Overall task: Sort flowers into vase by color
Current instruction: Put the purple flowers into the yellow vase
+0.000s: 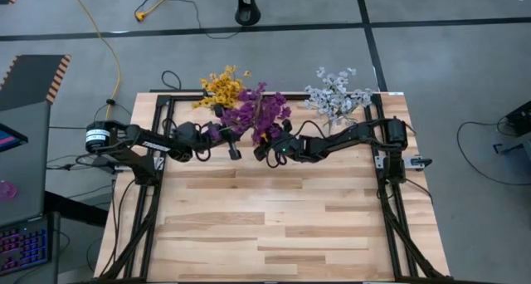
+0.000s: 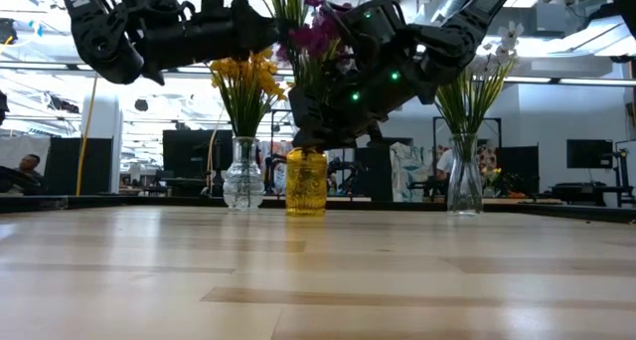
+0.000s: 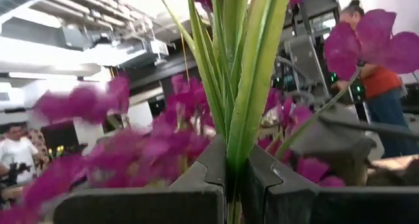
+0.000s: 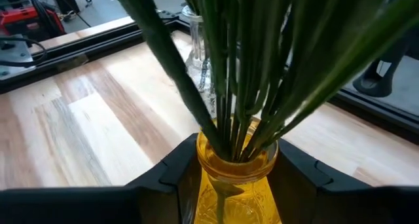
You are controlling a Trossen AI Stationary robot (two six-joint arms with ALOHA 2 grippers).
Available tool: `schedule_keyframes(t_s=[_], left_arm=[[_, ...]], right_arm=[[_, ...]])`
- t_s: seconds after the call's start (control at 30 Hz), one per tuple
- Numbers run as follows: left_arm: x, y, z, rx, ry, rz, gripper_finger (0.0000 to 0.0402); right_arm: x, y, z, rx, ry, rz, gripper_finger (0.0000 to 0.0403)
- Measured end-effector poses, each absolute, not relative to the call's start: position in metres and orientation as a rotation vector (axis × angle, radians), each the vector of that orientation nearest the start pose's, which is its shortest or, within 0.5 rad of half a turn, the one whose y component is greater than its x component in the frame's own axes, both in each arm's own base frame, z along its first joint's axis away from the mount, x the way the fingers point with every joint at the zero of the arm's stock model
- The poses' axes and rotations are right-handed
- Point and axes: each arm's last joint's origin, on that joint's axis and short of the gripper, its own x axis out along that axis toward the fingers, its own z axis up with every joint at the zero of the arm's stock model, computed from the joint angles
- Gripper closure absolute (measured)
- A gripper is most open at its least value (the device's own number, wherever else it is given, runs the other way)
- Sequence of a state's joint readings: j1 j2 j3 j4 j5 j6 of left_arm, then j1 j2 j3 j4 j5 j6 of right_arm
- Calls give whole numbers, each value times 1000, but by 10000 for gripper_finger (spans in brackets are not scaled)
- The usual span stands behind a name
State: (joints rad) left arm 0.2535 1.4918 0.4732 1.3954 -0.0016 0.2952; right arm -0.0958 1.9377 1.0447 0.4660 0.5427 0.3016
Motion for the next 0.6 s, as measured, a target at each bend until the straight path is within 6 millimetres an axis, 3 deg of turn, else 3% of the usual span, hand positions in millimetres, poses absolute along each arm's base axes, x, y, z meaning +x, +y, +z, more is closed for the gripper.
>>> schedule_keyframes(t_s=[0.6], left_arm=[[266, 72, 194, 262, 1, 379, 401]], right_arm=[[396, -52, 159, 192, 318, -682, 224]])
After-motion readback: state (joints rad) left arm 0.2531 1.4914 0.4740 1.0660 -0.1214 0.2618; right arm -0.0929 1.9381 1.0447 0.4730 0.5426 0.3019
